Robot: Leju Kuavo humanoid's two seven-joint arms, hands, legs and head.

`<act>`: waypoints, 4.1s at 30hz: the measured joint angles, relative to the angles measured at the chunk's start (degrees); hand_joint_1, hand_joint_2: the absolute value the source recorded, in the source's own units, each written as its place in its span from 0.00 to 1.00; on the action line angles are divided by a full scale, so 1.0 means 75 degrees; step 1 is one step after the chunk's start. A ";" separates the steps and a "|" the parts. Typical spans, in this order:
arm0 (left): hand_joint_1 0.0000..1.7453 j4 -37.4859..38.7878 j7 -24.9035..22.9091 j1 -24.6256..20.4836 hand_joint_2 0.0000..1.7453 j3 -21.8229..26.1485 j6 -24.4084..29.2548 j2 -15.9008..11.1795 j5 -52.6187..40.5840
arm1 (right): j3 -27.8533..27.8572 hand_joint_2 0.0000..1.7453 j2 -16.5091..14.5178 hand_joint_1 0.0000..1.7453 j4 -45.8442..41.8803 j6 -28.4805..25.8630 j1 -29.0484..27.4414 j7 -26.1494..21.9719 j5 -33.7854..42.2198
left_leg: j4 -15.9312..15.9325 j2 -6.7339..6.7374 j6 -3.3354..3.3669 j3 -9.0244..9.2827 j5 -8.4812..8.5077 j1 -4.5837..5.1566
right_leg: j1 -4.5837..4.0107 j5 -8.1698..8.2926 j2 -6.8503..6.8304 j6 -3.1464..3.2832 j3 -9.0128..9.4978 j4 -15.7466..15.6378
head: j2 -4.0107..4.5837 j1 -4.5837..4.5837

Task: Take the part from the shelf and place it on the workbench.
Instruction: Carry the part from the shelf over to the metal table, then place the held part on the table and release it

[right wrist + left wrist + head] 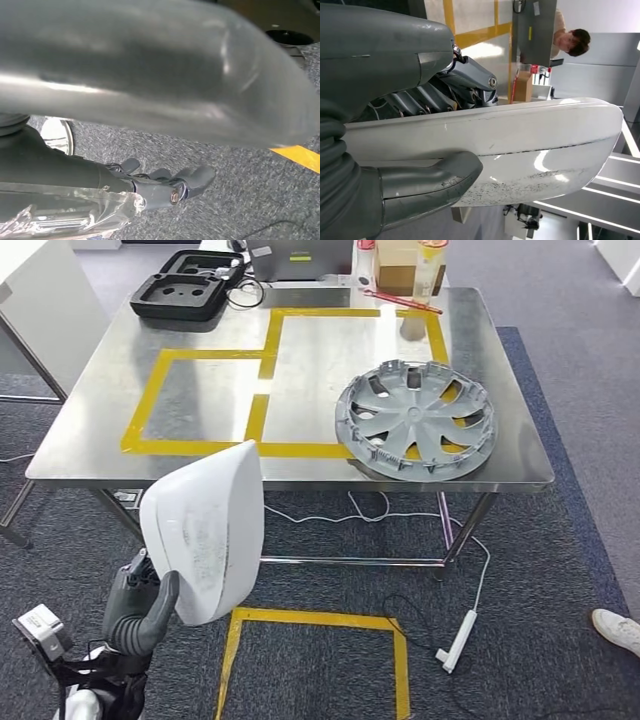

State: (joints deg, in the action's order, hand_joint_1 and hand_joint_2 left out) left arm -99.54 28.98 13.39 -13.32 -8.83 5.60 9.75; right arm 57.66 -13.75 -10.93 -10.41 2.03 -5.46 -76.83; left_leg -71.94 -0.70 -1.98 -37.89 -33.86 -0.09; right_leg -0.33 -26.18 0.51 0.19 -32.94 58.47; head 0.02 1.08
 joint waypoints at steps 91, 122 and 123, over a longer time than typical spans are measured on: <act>0.00 0.9620 -0.4956 -1.0350 0.00 -0.4576 0.3729 0.1508 -1.1460 | -0.0919 0.00 0.0084 0.00 0.0017 0.0957 0.0196 -0.0182 -0.1193 | 0.0326 0.0000 0.0030 -0.0181 0.0203 -0.0009 | 0.0155 0.0383 0.0006 -0.0231 -0.0563 0.0113 | 0.0000 -0.0075; 0.00 0.6225 -0.1687 -0.6255 0.00 -0.1569 0.1843 0.0920 -0.5823 | -0.0817 0.00 0.0140 0.00 0.0017 0.0908 0.0119 -0.0009 -0.0498 | 0.0434 0.0006 -0.0056 -0.0636 0.0620 -0.0013 | 0.0123 0.0156 0.0056 -0.0135 -0.0194 0.0058 | 0.0001 -0.0088; 0.00 0.5887 -0.1563 -0.5853 0.00 -0.1564 0.1652 0.0816 -0.5342 | -0.0788 0.00 0.0140 0.00 0.0017 0.0888 0.0107 0.0001 -0.0482 | 0.0010 0.0005 -0.0059 -0.0716 0.0415 -0.0010 | 0.0116 0.0216 0.0048 -0.0128 -0.0281 0.0058 | 0.0001 -0.0087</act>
State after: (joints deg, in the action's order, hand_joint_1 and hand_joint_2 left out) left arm -55.38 17.26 -30.51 -25.05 3.56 11.72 -30.31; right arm 51.76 -12.70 -10.80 -3.75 2.83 -5.45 -80.44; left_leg -71.86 -0.66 -2.43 -43.26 -30.75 -0.16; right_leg 0.54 -24.57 0.87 -0.77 -35.05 58.90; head 0.03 0.43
